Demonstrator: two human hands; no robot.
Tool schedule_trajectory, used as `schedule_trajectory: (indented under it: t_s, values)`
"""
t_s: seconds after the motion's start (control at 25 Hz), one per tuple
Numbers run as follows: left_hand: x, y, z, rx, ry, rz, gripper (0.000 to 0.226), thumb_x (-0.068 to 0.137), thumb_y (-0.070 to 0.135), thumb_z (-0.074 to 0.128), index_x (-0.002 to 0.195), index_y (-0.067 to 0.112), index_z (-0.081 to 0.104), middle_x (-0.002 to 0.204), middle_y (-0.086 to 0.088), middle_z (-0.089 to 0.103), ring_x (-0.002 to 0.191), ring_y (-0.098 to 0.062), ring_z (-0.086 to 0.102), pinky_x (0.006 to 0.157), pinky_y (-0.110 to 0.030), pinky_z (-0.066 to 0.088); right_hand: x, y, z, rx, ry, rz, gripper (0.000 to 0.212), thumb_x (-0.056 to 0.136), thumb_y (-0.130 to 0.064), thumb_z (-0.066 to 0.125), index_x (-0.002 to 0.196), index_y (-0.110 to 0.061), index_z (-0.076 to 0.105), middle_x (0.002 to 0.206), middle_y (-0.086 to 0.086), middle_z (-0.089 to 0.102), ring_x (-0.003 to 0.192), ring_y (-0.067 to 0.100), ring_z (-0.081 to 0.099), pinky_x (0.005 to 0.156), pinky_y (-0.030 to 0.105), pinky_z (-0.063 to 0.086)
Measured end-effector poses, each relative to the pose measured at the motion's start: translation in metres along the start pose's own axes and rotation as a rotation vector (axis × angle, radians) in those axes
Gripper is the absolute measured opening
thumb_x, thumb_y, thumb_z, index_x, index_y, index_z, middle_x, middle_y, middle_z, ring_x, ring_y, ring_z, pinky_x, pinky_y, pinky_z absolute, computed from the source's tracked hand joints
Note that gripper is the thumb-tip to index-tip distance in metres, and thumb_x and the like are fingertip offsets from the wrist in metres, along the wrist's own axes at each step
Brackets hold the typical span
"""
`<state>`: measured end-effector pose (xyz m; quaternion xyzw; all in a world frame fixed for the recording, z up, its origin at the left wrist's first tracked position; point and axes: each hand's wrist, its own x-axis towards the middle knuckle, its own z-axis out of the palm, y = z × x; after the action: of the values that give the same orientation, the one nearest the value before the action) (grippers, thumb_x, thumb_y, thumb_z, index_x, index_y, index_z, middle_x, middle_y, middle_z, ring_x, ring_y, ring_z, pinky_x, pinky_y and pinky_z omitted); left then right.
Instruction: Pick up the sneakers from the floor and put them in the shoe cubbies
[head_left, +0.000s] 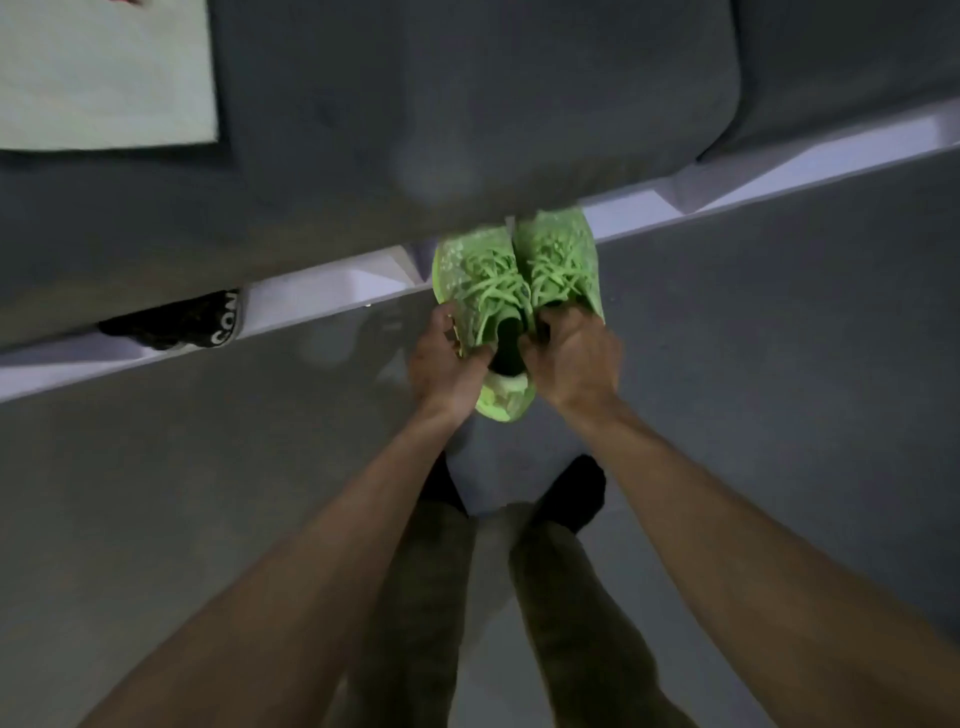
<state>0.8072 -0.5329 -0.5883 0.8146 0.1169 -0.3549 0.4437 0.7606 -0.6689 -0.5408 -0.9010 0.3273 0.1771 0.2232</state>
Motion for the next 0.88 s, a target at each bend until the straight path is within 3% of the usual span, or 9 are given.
schedule_trajectory:
  t_s: [0.16, 0.28, 0.4, 0.52, 0.8, 0.88]
  values:
    - [0.072, 0.007, 0.019, 0.034, 0.075, 0.119, 0.067, 0.073, 0.031, 0.069, 0.137, 0.026, 0.050, 0.130, -0.005, 0.065, 0.116, -0.027, 0.066, 0.100, -0.045, 0.053, 0.088, 0.002, 0.038, -0.072, 0.088, -0.078, 0.026, 0.086, -0.038, 0.063, 0.094, -0.014, 0.072, 0.103, 0.012, 0.073, 0.100, 0.037, 0.067, 0.072, 0.035, 0.047]
    - [0.096, 0.019, 0.025, 0.066, 0.092, 0.169, 0.066, 0.075, 0.033, 0.062, 0.137, 0.015, 0.051, 0.130, -0.012, 0.065, 0.122, -0.032, 0.059, 0.102, -0.037, 0.048, 0.137, -0.003, 0.056, -0.123, 0.139, -0.131, 0.032, 0.085, -0.038, 0.060, 0.105, -0.015, 0.070, 0.110, 0.013, 0.071, 0.106, 0.037, 0.065, 0.083, 0.037, 0.049]
    - [0.113, 0.017, 0.029, 0.037, 0.131, 0.225, 0.066, 0.081, 0.029, 0.064, 0.143, 0.011, 0.047, 0.139, -0.015, 0.060, 0.128, -0.032, 0.055, 0.105, -0.036, 0.044, 0.172, -0.013, 0.073, -0.118, 0.184, -0.207, 0.040, 0.086, -0.042, 0.055, 0.113, -0.015, 0.067, 0.116, 0.013, 0.069, 0.109, 0.037, 0.063, 0.082, 0.039, 0.048]
    - [0.135, 0.009, 0.030, 0.041, 0.135, 0.273, 0.071, 0.071, 0.027, 0.063, 0.139, 0.012, 0.052, 0.133, -0.013, 0.064, 0.122, -0.031, 0.059, 0.103, -0.040, 0.047, 0.196, -0.028, 0.091, -0.023, 0.235, -0.197, 0.043, 0.084, -0.046, 0.053, 0.108, -0.014, 0.069, 0.111, 0.009, 0.070, 0.106, 0.034, 0.064, 0.079, 0.038, 0.049]
    - [0.162, 0.008, 0.030, 0.047, 0.079, 0.099, 0.068, 0.070, 0.007, 0.055, 0.139, 0.005, 0.054, 0.130, -0.021, 0.064, 0.118, -0.038, 0.061, 0.101, -0.040, 0.051, 0.201, -0.023, 0.110, 0.042, 0.153, -0.204, 0.041, 0.089, -0.039, 0.058, 0.118, -0.011, 0.065, 0.117, 0.012, 0.069, 0.108, 0.036, 0.063, 0.075, 0.036, 0.046]
    - [0.156, 0.007, 0.029, 0.035, 0.090, 0.078, 0.074, 0.067, 0.012, 0.054, 0.141, 0.009, 0.052, 0.131, -0.019, 0.065, 0.119, -0.037, 0.061, 0.103, -0.041, 0.050, 0.198, -0.019, 0.107, 0.052, 0.108, -0.210, 0.042, 0.091, -0.038, 0.057, 0.122, -0.010, 0.062, 0.118, 0.014, 0.069, 0.107, 0.037, 0.063, 0.076, 0.036, 0.047]
